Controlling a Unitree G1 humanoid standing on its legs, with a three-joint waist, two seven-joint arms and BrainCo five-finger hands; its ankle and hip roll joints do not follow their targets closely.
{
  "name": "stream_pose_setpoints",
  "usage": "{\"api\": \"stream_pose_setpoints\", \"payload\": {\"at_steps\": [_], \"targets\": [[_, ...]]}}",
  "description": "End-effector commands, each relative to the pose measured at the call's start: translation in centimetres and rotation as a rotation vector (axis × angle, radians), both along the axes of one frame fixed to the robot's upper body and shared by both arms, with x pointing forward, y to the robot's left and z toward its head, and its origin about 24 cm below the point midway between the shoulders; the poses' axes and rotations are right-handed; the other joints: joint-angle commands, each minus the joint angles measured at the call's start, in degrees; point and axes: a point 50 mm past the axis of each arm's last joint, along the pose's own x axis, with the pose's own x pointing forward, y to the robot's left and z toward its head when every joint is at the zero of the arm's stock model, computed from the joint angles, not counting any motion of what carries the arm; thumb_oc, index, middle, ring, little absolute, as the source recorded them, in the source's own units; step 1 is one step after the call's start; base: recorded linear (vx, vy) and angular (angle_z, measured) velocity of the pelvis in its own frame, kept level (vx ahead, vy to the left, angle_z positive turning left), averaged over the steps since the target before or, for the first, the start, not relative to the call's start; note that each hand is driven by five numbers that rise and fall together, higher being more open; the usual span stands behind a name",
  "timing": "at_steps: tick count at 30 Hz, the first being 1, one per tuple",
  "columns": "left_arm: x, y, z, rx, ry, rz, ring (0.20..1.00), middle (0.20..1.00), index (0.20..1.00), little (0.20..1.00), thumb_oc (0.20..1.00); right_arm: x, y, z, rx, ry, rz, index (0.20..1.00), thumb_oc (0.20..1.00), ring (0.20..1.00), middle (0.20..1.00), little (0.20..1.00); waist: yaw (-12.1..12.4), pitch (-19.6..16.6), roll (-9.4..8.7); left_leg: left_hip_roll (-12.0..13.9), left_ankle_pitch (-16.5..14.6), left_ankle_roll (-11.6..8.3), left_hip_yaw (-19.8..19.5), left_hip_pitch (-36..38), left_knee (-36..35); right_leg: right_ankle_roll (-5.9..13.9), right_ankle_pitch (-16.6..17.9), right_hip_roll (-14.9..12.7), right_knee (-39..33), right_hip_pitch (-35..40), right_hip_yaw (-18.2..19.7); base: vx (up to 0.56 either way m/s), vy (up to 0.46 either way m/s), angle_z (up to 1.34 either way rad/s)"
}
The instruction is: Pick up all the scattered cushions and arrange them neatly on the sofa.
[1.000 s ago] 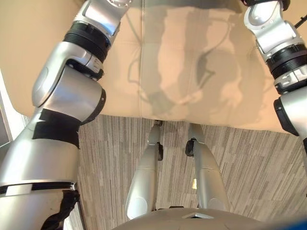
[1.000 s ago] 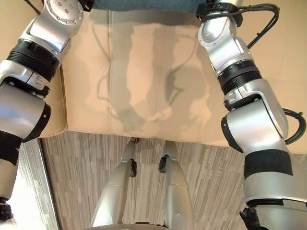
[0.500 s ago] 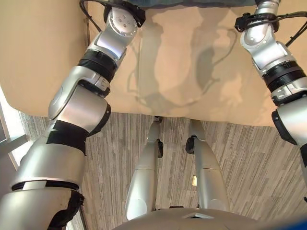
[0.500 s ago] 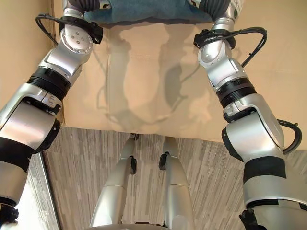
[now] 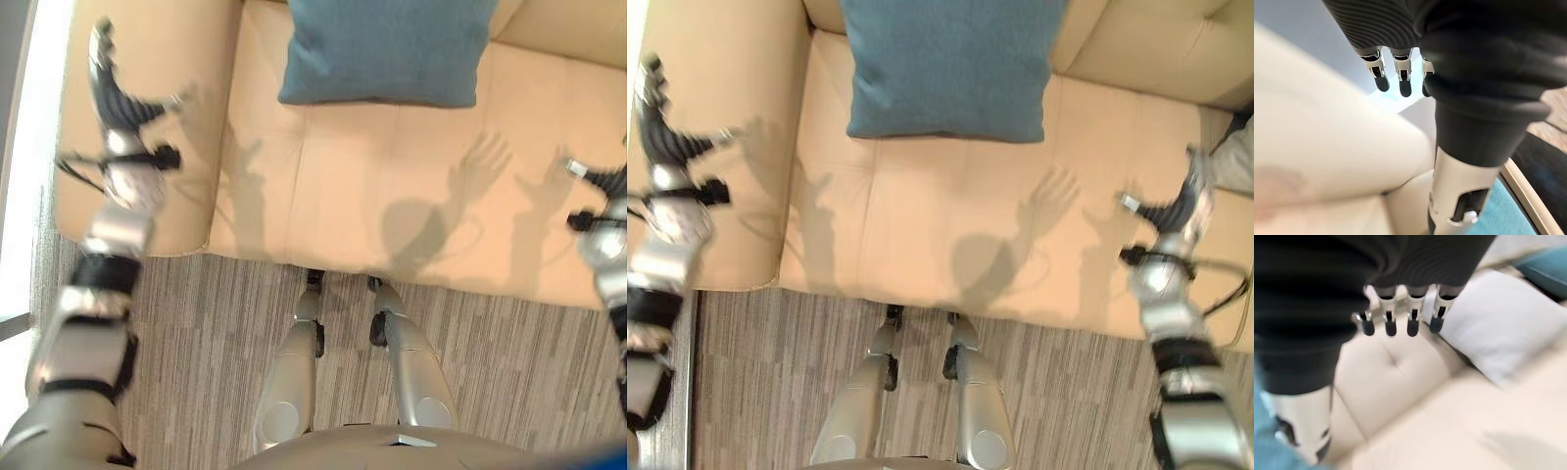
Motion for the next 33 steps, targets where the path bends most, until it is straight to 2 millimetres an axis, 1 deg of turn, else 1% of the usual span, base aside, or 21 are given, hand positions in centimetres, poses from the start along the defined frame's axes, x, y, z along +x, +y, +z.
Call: {"api": "stream_pose_setpoints", "payload": {"at_steps": [1, 2, 3, 5, 6, 7, 8, 9, 12, 15, 16, 18, 21, 23, 24, 26, 27, 29, 30, 32, 33], "targets": [[1.3, -1.7, -0.3, 0.113, 0.036, -0.103, 1.0, 1.0, 1.0, 1.0, 1.0, 1.4, 1.8, -0.6, -0.082, 0.087, 0.121, 1.0, 1.0, 1.0, 1.0, 1.0, 0.8, -3.45, -1.31, 0.69, -2.69, -2.15, 3.1, 1.86, -0.36, 7.53, -2.85, -3.45, -1.12, 6.26, -2.14, 0.07, -0.039, 0.18], [0.1, -2.1, -2.7, 0.076, 0.103, -0.125, 1.0, 1.0, 1.0, 1.0, 1.0, 0.3, 2.4, -2.5, -0.047, 0.147, 0.135, 1.0, 1.0, 1.0, 1.0, 1.0, 0.9, -3.76, -1.43, 0.89, -3.05, -1.98, 3.28, 3.74, -0.36, 7.49, -3.37, -3.44, -1.12, 8.27, -2.46, 0.08, -0.018, 0.19], [-1.0, -2.3, -4.8, 0.048, 0.173, -0.136, 1.0, 1.0, 1.0, 1.0, 1.0, -0.4, 2.9, -3.8, -0.014, 0.192, 0.15, 1.0, 1.0, 1.0, 1.0, 1.0, 0.89, -4.17, -1.46, 0.8, -3.1, -1.63, 3.32, 5.05, -0.36, 7.39, -3.53, -3.49, -1.12, 9.8, -2.6, 0.07, -0.014, 0.14], [-2.9, -2.6, -8.1, 0.015, 0.293, -0.159, 1.0, 1.0, 1.0, 1.0, 1.0, -1.6, 4.1, -6.2, 0.033, 0.283, 0.19, 1.0, 1.0, 1.0, 1.0, 1.0, 1.24, -4.92, -1.51, 0.82, -3.6, -1.03, 3.8, 7.77, -0.36, 7.22, -4.31, -3.35, -1.12, 12.63, -2.77, 0.09, -0.009, 0.08], [-5.0, -3.0, -11.4, -0.016, 0.426, -0.184, 1.0, 1.0, 1.0, 1.0, 1.0, -3.0, 5.2, -8.4, 0.051, 0.378, 0.232, 1.0, 1.0, 1.0, 1.0, 1.0, 1.53, -5.64, -1.43, 1.01, -4.23, -0.5, 3.92, 10.53, -0.36, 7.04, -5.16, -3.28, -1.12, 15.33, -2.99, 0.08, -0.011, 0.06], [-5.0, -3.0, -11.4, -0.016, 0.426, -0.184, 1.0, 1.0, 1.0, 1.0, 1.0, -3.0, 5.2, -8.4, 0.051, 0.378, 0.232, 1.0, 1.0, 1.0, 1.0, 1.0, 1.5, -5.69, -1.42, 0.99, -4.21, -0.5, 3.89, 10.47, -0.36, 7.05, -5.15, -3.29, -1.12, 15.28, -3.02, 0.08, -0.03, 0.04], [-7.2, -3.4, -14.7, -0.032, 0.568, -0.193, 1.0, 1.0, 1.0, 1.0, 1.0, -4.4, 6.2, -10.4, 0.04, 0.476, 0.278, 1.0, 1.0, 1.0, 1.0, 1.0, 1.86, -6.49, -1.45, 1.14, -4.97, 0.05, 4.02, 12.99, -0.36, 6.86, -5.96, -3.08, -1.12, 17.79, -2.98, 0.08, -0.027, 0.04], [-9.2, -3.4, -17.3, -0.041, 0.69, -0.19, 1.0, 1.0, 1.0, 1.0, 1.0, -5.5, 6.9, -11.7, 0.039, 0.539, 0.313, 1.0, 1.0, 1.0, 1.0, 1.0, 2.01, -7.57, -1.5, 1.1, -5.52, 0.52, 4.14, 14.89, -0.36, 6.77, -6.5, -2.91, -1.11, 19.63, -3.01, 0.08, -0.035, 0.03], [-12.6, -3.3, -20.9, -0.08, 0.881, -0.148, 1.0, 1.0, 1.0, 1.0, 1.0, -7.5, 7.4, -14.1, 0.037, 0.666, 0.325, 1.0, 1.0, 1.0, 1.0, 1.0, 2.66, -8.94, -1.49, 1.14, -6.56, 1.11, 4.05, 17.78, -0.36, 6.63, -7.39, -2.73, -0.83, 22.17, -3.01, 0.05, -0.014, -0.02], [-15.7, -3.2, -23.6, -0.11, 1.037, -0.105, 1.0, 1.0, 1.0, 1.0, 1.0, -9.5, 7.6, -15.9, 0.045, 0.777, 0.322, 1.0, 1.0, 1.0, 1.0, 1.0, 3.49, -9.88, -1.47, 1.06, -7.66, 1.43, 4.09, 20.68, -0.36, 6.5, -8.1, -2.5, -0.71, 24.65, -2.78, 0.05, -0.008, -0.03], [-17.5, -3.3, -25.0, -0.105, 1.14, -0.096, 1.0, 1.0, 1.0, 1.0, 1.0, -10.8, 7.5, -17.0, 0.052, 0.852, 0.313, 1.0, 1.0, 1.0, 1.0, 1.0, 3.89, -10.81, -1.56, 0.85, -8.3, 1.54, 3.7, 22.12, -0.36, 6.4, -8.52, -2.25, -0.83, 26.12, -2.52, 0.07, -0.006, -0.02], [-20.0, -2.9, -26.6, -0.096, 1.28, -0.05, 1.0, 1.0, 1.0, 1.0, 1.0, -12.6, 7.7, -18.5, 0.067, 0.955, 0.291, 1.0, 1.0, 1.0, 1.0, 1.0, 4.5, -11.98, -1.69, 0.65, -9.17, 1.66, 3.36, 24.02, -0.36, 6.3, -9.16, -2.12, -0.87, 27.9, -2.2, 0.06, 0.008, -0.01], [-21.2, -2.7, -27.2, -0.084, 1.359, -0.036, 1.0, 1.0, 1.0, 1.0, 1.0, -14.4, 7.7, -19.7, 0.079, 1.061, 0.27, 1.0, 1.0, 1.0, 1.0, 1.0, 5.37, -12.44, -1.73, 0.28, -10.23, 2.12, 2.28, 26.23, -0.36, 6.18, -9.68, -2.09, -0.18, 29.24, -1.7, 0.04, 0.038, -0.05], [-21.0, -2.8, -27.1, -0.067, 1.353, -0.051, 1.0, 1.0, 1.0, 1.0, 1.0, -14.8, 7.5, -19.8, 0.086, 1.088, 0.262, 1.0, 1.0, 1.0, 1.0, 1.0, 5.78, -11.77, -1.39, -0.05, -10.36, 2.77, 1.38, 27.09, -0.36, 5.99, -10.32, -2.43, 2.93, 28.72, -1.23, -0.05, 0.08, -0.09], [-20.8, -2.5, -27.0, -0.041, 1.356, -0.057, 1.0, 1.0, 1.0, 1.0, 1.0, -14.0, 7.2, -19.7, 0.08, 1.096, 0.249, 1.0, 1.0, 1.0, 1.0, 1.0, 6.13, -10.4, -0.8, -0.21, -10.29, 3.85, 0.25, 27.8, -0.34, 5.96, -11.73, -2.94, 9.77, 26.41, 0.2, -0.16, 0.077, -0.13], [-20.2, -2.3, -26.8, -0.021, 1.344, -0.06, 1.0, 1.0, 1.0, 1.0, 1.0, -12.9, 7.1, -19.2, 0.081, 1.066, 0.245, 1.0, 1.0, 1.0, 1.0, 1.0, 5.82, -8.98, -0.53, -0.12, -9.87, 4.25, -0.18, 27.51, 0.23, 6.51, -12.68, -2.68, 14.05, 24.01, 3.0, -0.19, 0.031, -0.08], [-19.9, -2.2, -26.7, -0.007, 1.339, -0.063, 1.0, 1.0, 1.0, 1.0, 1.0, -12.6, 7.0, -19.1, 0.087, 1.06, 0.239, 1.0, 1.0, 1.0, 1.0, 1.0, 5.56, -8.6, -0.38, -0.09, -9.47, 4.45, -0.6, 26.98, 0.65, 6.35, -13.78, -1.81, 16.45, 23.21, 5.16, -0.19, -0.003, -0.03], [-19.4, -2.1, -26.5, -0.005, 1.325, -0.066, 1.0, 1.0, 1.0, 1.0, 1.0, -12.1, 7.2, -19.0, 0.098, 1.046, 0.243, 1.0, 1.0, 1.0, 1.0, 1.0, 5.83, -8.98, 0.29, 0.51, -8.42, 4.83, -1.15, 24.47, 1.98, 5.86, -16.06, -0.21, 23.24, 23.12, 6.87, -0.24, -0.07, 0.05], [-19.4, -2.1, -26.5, -0.001, 1.327, -0.07, 1.0, 1.0, 1.0, 1.0, 1.0, -12.2, 7.2, -19.0, 0.103, 1.049, 0.244, 1.0, 1.0, 1.0, 1.0, 1.0, 6.27, -9.36, 0.04, 0.37, -7.98, 4.83, -1.29, 23.14, 2.42, 6.13, -16.23, 0.15, 23.88, 24.0, 7.18, -0.22, -0.184, 0.28], [-19.1, -2.3, -26.5, -0.005, 1.315, -0.071, 1.0, 1.0, 1.0, 1.0, 1.0, -11.7, 7.5, -18.9, 0.124, 1.028, 0.241, 1.0, 1.0, 1.0, 1.0, 1.0, 7.83, -10.22, -1.39, -0.13, -7.21, 4.11, -1.81, 20.93, 2.86, 5.17, -18.45, 0.42, 18.0, 28.04, 6.79, -0.09, -0.169, 0.28], [-19.1, -2.3, -26.4, -0.005, 1.316, -0.07, 1.0, 1.0, 1.0, 1.0, 1.0, -11.7, 7.5, -18.9, 0.124, 1.028, 0.241, 1.0, 1.0, 1.0, 1.0, 1.0, 7.77, -10.16, -1.43, -0.17, -7.22, 4.11, -1.88, 21.01, 2.88, 5.17, -18.42, 0.4, 17.81, 28.25, 6.7, -0.14, -0.19, -0.11]]}}
